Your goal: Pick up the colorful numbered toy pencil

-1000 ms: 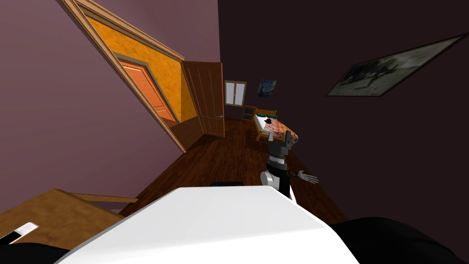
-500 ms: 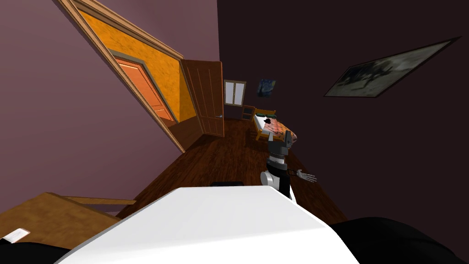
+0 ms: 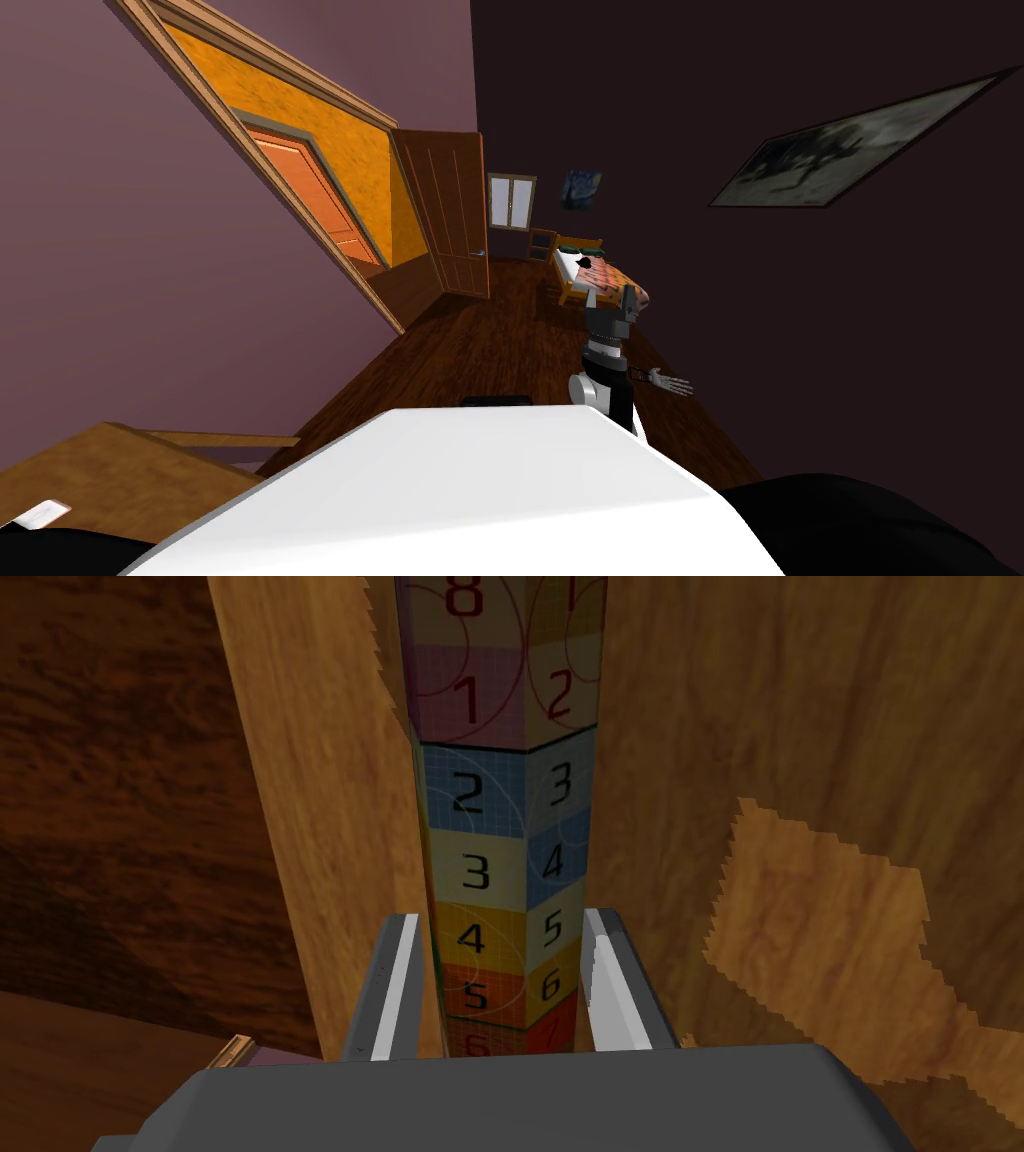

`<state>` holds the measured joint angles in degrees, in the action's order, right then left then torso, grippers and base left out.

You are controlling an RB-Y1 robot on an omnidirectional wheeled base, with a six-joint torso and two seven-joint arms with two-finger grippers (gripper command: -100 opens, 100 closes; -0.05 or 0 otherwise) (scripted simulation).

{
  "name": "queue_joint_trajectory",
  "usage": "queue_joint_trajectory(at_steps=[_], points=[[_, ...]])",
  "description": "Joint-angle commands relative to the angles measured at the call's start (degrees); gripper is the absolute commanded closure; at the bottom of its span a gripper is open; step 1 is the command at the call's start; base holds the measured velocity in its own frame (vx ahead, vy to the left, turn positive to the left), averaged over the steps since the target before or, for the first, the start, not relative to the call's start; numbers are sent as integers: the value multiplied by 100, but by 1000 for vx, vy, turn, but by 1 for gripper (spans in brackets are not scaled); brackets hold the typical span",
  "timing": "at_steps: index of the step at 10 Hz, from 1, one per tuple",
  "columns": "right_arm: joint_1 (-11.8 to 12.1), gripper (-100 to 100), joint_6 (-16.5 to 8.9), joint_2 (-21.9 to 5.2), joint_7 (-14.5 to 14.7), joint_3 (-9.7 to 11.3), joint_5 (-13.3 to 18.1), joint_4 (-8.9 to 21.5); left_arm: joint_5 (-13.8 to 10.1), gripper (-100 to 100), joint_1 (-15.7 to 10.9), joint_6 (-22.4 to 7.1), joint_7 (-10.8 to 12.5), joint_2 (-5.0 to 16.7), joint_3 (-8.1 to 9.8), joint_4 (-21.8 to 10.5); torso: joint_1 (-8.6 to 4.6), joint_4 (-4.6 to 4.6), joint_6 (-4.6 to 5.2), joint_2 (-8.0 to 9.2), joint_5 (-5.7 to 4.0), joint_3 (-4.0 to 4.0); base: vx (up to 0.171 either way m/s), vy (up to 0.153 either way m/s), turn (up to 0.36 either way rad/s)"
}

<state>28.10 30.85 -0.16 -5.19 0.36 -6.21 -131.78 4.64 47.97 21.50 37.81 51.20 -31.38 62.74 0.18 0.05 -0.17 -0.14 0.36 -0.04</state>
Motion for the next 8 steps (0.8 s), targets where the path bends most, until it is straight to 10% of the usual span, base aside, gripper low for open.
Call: queue_joint_trajectory(at_steps=[1, 2, 3, 4, 7, 8], points=[[0, 0, 0, 0, 0, 0, 0, 0, 0, 100, 0, 0, 0, 0, 0, 0, 0, 0, 0, 0, 0, 0, 0, 0, 0], [0, 0, 0, 0, 0, 0, 0, 0, 1, 100, 0, 0, -1, 0, 0, 0, 0, 0, 0, 0, 0, 0, 0, 0, 0], [0, 0, 0, 0, 0, 0, 0, 0, 1, 0, 0, 0, -2, 0, -1, 0, -1, 0, -1, 0, -1, 0, 0, 0, 0], [0, 0, 0, 0, 0, 0, 0, 0, -18, 100, 104, 10, 95, 190, 14, 175, -1, 0, -1, 0, -1, 0, 5, 11, 49], [0, 0, 0, 0, 0, 0, 0, 0, -28, 100, 159, 55, 152, 315, 29, 223, -7, -3, -3, -2, -7, -3, 4, -7, 16], [0, 0, 0, 0, 0, 0, 0, 0, -29, 0, 170, 65, 158, 327, 34, 226, -7, -1, -2, -2, -4, -2, 0, 0, 0]])
